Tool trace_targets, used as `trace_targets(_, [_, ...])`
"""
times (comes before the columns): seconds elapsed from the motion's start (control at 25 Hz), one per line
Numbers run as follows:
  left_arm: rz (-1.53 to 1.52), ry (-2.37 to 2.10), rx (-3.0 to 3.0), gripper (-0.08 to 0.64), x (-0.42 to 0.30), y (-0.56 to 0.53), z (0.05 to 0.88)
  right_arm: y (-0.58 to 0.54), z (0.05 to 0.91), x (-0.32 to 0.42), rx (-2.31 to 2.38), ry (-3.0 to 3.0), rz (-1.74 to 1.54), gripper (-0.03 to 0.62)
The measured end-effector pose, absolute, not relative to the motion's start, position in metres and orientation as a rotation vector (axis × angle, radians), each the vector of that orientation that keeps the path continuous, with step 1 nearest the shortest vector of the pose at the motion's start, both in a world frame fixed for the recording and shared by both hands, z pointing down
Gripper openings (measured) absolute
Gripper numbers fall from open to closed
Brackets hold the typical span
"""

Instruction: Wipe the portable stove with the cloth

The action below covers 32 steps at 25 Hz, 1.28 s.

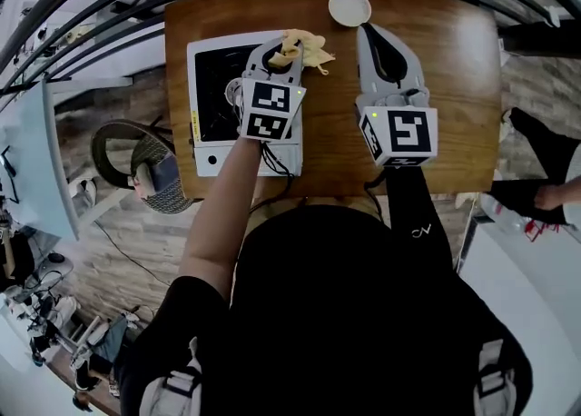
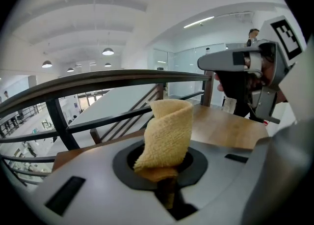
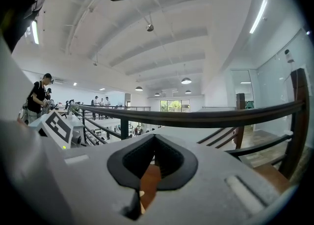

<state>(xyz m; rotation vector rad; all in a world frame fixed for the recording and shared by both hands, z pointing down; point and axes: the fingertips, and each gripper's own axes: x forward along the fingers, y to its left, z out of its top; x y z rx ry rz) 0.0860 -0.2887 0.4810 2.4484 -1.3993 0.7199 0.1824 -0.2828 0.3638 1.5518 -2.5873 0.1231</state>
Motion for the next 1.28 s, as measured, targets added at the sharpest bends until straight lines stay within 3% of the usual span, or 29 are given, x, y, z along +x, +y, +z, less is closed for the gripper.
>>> trace_targets(1.28, [0.886,-0.710,2.552,0.029,0.093,-0.046,0.512,-0.196,0.347,0.150,1.755,-2.459,0.061,0.003])
